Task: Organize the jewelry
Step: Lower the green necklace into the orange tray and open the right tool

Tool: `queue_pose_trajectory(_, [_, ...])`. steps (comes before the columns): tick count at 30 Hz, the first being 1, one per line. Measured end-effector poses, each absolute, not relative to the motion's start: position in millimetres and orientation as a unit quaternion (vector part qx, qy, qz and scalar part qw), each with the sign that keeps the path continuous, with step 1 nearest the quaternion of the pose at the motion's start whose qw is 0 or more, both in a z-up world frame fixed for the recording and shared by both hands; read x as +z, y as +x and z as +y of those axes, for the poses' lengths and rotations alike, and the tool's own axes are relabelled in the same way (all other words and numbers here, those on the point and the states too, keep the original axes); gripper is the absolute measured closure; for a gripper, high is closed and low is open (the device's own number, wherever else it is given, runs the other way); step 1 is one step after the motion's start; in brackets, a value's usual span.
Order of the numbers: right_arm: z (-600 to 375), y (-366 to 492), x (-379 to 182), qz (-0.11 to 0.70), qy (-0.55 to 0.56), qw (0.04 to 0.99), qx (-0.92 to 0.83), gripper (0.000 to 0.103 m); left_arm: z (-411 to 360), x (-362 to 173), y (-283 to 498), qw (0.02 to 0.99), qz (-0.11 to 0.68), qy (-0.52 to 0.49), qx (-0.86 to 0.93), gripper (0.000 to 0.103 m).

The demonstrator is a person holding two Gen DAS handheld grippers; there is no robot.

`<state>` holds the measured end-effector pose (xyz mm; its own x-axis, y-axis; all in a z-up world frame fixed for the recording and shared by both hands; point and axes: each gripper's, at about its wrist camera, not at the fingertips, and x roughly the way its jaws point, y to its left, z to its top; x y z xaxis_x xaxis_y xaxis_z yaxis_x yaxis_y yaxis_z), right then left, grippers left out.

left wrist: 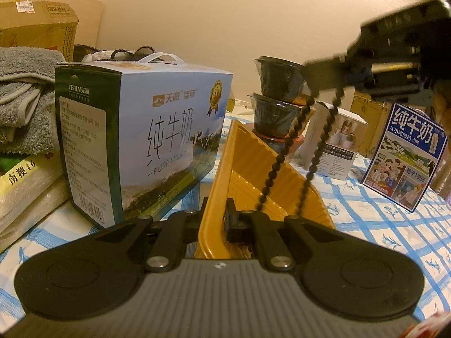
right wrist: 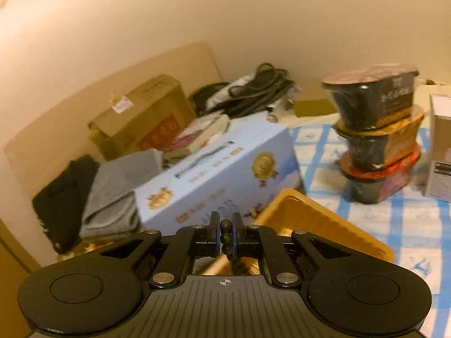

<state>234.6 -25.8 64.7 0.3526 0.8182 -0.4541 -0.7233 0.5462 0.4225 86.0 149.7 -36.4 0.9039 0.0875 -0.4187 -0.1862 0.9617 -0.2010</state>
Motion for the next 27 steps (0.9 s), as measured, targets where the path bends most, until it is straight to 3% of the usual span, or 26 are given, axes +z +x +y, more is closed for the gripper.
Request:
queue_pose_trajectory(9, [-33.9, 228.4, -23.1, 0.441, -0.007, 0.796, 0.416, 0.095, 150.8, -37.2, 86.6, 0.968, 0.209, -0.119, 0.071, 0.096])
queue_pose_trajectory(18, [-38.1, 214.9, -45.0, 0.438, -0.050, 0.807, 0.393, 0.095, 152.0, -39.6, 87.1, 0.967, 0.212, -0.119, 0.073, 0.096])
queue_pose_trajectory(20, [-40.2, 210.9, -43.9, 0.430, -0.058, 0.814, 0.387, 0.087, 152.5, -39.8, 87.1, 0.967, 0.212, -0.119, 0.072, 0.096])
queue_pose_trajectory(22, [-44.8, 208.3, -42.9, 0.423, -0.053, 0.820, 0.382, 0.050, 152.5, -39.9, 87.1, 0.967, 0.212, -0.119, 0.073, 0.096])
queue_pose_trajectory(23, [-48.1, 206.6, -41.5, 0.417, -0.048, 0.825, 0.378, 0.043, 152.6, -40.0, 87.0, 0.967, 0.212, -0.118, 0.073, 0.096])
queue_pose_trajectory(27, [-60.4, 199.9, -36.2, 0.400, -0.040, 0.840, 0.365, 0.040, 153.0, -41.1, 87.8, 0.967, 0.214, -0.118, 0.075, 0.096])
